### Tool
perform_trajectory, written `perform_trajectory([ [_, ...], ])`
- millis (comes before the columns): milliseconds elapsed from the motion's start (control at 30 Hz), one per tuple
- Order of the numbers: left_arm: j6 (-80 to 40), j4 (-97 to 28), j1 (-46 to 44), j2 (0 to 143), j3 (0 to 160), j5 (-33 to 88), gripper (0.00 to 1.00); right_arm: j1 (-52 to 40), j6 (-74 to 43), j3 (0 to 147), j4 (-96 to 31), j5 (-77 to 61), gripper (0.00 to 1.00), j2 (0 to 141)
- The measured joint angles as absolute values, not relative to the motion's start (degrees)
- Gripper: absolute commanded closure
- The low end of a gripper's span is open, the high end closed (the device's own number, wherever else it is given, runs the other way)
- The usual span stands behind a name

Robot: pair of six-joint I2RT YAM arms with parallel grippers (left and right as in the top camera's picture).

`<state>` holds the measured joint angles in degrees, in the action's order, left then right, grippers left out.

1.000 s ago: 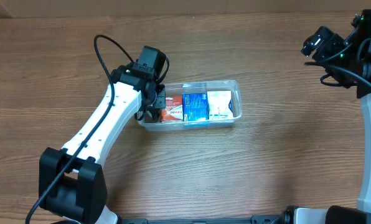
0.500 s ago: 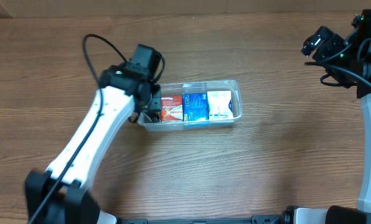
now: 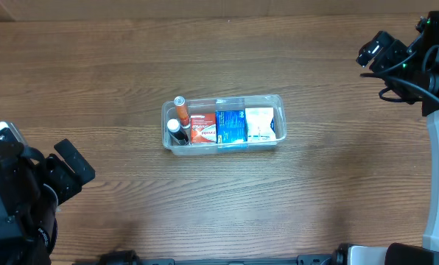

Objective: Pack container

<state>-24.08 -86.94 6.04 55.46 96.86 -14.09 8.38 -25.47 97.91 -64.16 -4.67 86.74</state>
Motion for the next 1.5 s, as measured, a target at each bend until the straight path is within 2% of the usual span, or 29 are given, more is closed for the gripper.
perform_trajectory([
  [933, -24.08, -87.07, 6.04, 56.03, 96.86, -14.44, 0.00, 8.21, -25.45, 97.91, -64.14, -4.64, 0.00, 86.67],
  [1033, -24.08, -87.07, 6.04, 56.03, 96.86, -14.44, 0.00, 5.43, -25.50, 97.82, -64.18, -4.54, 0.00, 82.43],
  [1200, -24.08, -87.07, 6.04, 56.03, 96.86, -14.44, 0.00, 2.31, -25.45, 97.84, -63.83, -4.97, 0.00, 65.39],
  [1333, -24.08, -87.11, 6.04, 56.03, 96.86, -14.44, 0.00, 2.26, -25.52, 87.70, -43.94, -4.95, 0.00, 55.51],
  [1367, -24.08, -87.07, 6.04, 56.05, 96.86, -14.48, 0.00, 2.26, -25.56, 78.43, -36.60, -4.95, 0.00, 49.58],
  [1500, -24.08, -87.05, 6.04, 56.03, 96.90, -14.70, 0.00, 2.26, -25.58, 56.38, -15.55, -4.95, 0.00, 32.32],
])
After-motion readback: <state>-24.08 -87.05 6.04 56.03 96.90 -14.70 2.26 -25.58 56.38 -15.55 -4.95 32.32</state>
